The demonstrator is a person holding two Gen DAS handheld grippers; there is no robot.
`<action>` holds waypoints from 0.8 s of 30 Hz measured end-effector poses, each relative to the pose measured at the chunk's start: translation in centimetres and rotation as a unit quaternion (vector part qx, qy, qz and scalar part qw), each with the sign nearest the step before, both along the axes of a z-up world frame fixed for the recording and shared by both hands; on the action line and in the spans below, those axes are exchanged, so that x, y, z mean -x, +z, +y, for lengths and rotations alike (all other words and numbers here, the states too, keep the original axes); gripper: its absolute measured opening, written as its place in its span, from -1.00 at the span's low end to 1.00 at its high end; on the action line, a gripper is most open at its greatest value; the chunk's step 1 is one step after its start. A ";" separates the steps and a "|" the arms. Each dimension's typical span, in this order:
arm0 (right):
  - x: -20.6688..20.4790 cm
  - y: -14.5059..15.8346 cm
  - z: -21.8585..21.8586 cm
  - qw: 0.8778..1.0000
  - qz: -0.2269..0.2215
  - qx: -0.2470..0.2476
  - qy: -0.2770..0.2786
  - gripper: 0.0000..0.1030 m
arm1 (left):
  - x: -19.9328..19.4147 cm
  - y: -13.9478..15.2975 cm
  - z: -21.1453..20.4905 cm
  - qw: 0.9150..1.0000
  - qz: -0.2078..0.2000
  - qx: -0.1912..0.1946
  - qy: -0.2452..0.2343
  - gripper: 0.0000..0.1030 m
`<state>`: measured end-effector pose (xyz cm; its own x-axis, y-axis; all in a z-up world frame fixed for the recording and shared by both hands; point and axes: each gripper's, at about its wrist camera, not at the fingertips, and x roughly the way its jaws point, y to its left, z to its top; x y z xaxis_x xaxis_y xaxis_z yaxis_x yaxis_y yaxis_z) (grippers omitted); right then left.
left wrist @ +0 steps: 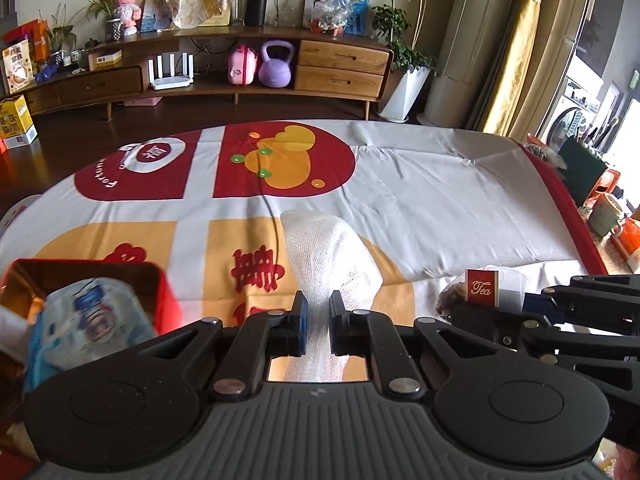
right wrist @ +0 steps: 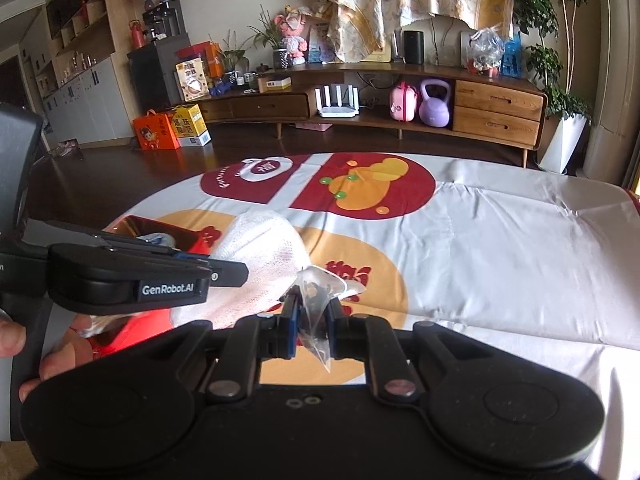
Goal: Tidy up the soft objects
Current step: 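Carry the mesh bag with the left tool over the tin while the right tool carries the tea packet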
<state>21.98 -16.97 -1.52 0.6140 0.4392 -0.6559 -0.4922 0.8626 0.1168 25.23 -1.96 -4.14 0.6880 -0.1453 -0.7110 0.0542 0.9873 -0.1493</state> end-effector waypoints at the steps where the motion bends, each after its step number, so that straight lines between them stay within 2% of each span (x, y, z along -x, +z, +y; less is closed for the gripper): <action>1: 0.4 0.3 0.1 1.000 -0.001 0.000 0.001 -0.75 | 0.5 0.3 0.3 1.000 -0.001 0.000 0.002 -0.81; 13: 4.9 3.1 2.6 0.999 -0.022 -0.001 0.023 -0.75 | 6.8 3.4 3.7 1.000 -0.013 0.014 0.023 -0.81; 24: 6.8 3.8 6.8 0.998 -0.029 -0.005 0.059 -0.75 | 11.2 5.1 8.9 0.998 -0.023 0.011 0.061 -0.80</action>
